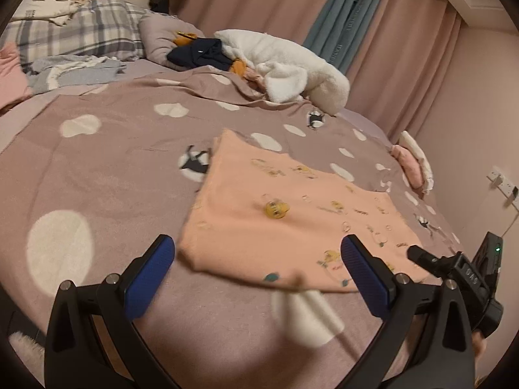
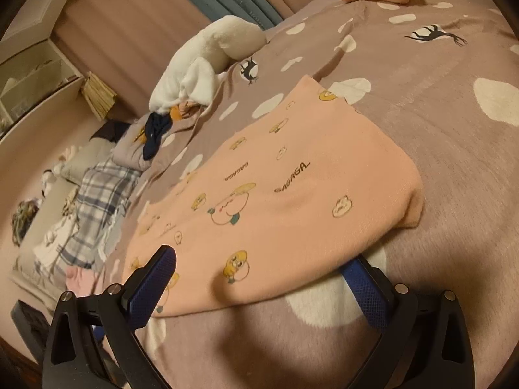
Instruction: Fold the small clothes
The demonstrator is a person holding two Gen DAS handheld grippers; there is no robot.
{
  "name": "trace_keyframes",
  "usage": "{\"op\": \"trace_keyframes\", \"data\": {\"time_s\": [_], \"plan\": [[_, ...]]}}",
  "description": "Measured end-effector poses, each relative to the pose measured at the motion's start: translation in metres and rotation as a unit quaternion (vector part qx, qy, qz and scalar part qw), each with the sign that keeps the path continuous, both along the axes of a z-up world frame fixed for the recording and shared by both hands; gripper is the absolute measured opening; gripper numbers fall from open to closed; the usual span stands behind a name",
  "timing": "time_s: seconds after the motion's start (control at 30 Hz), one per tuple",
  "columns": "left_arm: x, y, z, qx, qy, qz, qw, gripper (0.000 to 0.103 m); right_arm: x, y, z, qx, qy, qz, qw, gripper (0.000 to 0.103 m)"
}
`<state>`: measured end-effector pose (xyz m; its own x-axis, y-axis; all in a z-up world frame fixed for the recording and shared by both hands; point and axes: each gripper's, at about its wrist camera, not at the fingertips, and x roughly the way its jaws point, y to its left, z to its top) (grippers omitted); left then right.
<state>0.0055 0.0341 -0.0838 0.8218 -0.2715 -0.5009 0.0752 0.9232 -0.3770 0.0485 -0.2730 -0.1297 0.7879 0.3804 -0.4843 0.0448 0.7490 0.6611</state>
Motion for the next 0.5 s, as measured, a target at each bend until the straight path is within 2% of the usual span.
{"op": "trace_keyframes", "data": {"time_s": [0.1, 0.3, 0.5], "plan": [[0.006, -0.008, -0.004, 0.002, 0.012, -0.017, 0.9998, 0.102, 0.003, 0.003, 0.001, -0.004, -0.003, -0.022, 1.000, 0.100], [0.018, -0.018, -0.017, 0.017, 0.044, -0.020, 0.9987, 0.102, 0.011, 0.005, -0.001, -0.023, -0.009, -0.015, 1.000, 0.100], [0.022, -0.012, -0.023, -0.001, 0.055, -0.024, 0.9982, 0.102, 0.008, 0.002, -0.002, -0.017, -0.026, -0.017, 0.999, 0.099]]}}
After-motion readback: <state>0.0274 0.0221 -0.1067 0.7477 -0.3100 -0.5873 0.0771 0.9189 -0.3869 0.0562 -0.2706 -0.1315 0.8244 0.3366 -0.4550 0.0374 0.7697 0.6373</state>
